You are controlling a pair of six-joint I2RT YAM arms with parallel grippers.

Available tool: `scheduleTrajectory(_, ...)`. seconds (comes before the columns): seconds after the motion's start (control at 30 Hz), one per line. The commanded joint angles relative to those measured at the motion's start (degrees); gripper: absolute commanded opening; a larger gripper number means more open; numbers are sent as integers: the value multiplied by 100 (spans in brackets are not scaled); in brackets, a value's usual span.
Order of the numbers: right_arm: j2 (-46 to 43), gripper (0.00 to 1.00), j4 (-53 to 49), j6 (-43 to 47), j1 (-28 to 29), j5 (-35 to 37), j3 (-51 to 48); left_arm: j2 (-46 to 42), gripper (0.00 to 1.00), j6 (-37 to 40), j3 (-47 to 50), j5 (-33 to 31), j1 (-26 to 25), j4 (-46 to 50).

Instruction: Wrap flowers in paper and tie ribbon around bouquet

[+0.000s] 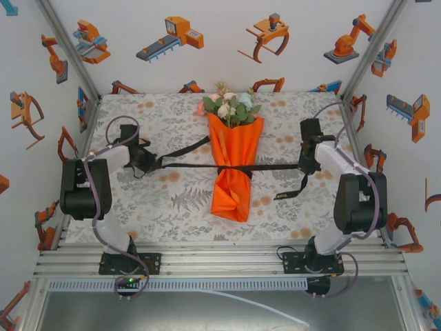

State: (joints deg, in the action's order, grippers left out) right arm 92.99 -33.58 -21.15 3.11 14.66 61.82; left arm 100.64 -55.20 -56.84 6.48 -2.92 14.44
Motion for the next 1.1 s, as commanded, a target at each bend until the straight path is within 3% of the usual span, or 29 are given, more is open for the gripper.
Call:
scheduleTrajectory(0.0,197,0,165,-370,-512,300,78,-180,0,218,238,-429,388,391)
scheduleTrajectory(0.2,421,0,234,-510,-1193,545,226,-636,0,161,550,-671,891,453)
scheduleTrajectory(0.33,426,0,249,-610,-1350,682,351,-688,0,202,572,-486,870,356)
scheduleTrajectory(0.47,166,0,601,-387,-1227,-118,224,-960,0,482,626,-410,551,-41)
scheduleTrajectory(0.53,-14,0,824,65,-1011,-730,131,-1243,24,792,516,-694,232,-81)
scheduleTrajectory(0.63,-265,32,416,659,-637,-872,334,-1778,56,1385,361,-1298,-216,-192)
scheduleTrajectory(0.77,-781,46,371,1383,-170,-1378,360,-2402,68,3054,345,-1458,-994,-1107)
scheduleTrajectory(0.87,-949,50,698,2496,445,-1877,130,-2258,66,4809,203,-769,-1748,-1647)
scheduleTrajectory(0.97,-777,51,659,4017,905,-2667,-32,-1892,66,6521,-100,400,-2260,-1398)
scheduleTrajectory(1.07,-536,51,494,5539,1177,-3207,-96,-1690,69,7669,-106,601,-2544,-1224)
